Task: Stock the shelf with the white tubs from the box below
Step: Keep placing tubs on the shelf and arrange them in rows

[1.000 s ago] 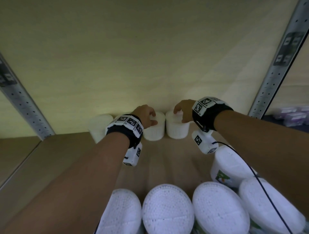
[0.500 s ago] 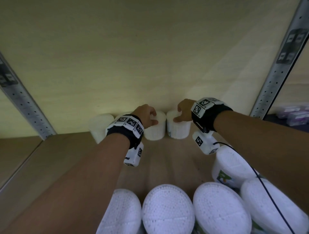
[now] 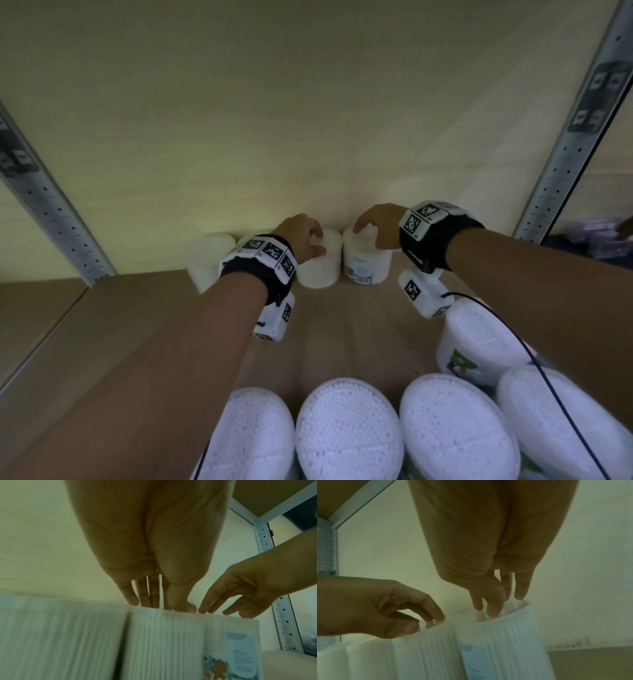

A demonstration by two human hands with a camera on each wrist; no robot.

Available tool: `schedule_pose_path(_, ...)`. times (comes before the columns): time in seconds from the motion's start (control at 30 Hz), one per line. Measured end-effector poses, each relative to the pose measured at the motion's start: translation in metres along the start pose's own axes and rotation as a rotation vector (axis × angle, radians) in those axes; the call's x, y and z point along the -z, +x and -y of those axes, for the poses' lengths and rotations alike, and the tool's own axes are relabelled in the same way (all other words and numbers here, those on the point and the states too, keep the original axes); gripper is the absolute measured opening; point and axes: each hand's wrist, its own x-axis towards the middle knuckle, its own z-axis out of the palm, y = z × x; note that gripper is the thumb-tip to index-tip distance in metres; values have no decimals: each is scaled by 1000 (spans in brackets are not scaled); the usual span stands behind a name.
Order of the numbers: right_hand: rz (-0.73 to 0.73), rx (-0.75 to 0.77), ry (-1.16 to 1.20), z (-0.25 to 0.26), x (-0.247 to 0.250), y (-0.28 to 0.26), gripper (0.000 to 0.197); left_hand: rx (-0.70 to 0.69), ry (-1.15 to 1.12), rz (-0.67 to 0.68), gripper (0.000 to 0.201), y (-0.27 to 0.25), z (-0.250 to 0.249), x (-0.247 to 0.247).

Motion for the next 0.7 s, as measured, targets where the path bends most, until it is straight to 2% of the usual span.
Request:
schedule_pose_path(0.17,-108,-59,12,2,-4,4,42,8,-39,9,44,1,4,2)
schedule_pose_path(0.27,-53,-131,-31,3,-9,6,54,6,-33,16,44,1,4,2)
schedule_pose_path(0.43,-52,-106,-39,5,-7,10,58,-2,-54,-2,44,0,5,0)
schedule_pose_path(0.7,-8,-71,-101,-2,-5,10,51,-9,-56,-7,43,-1,5,0)
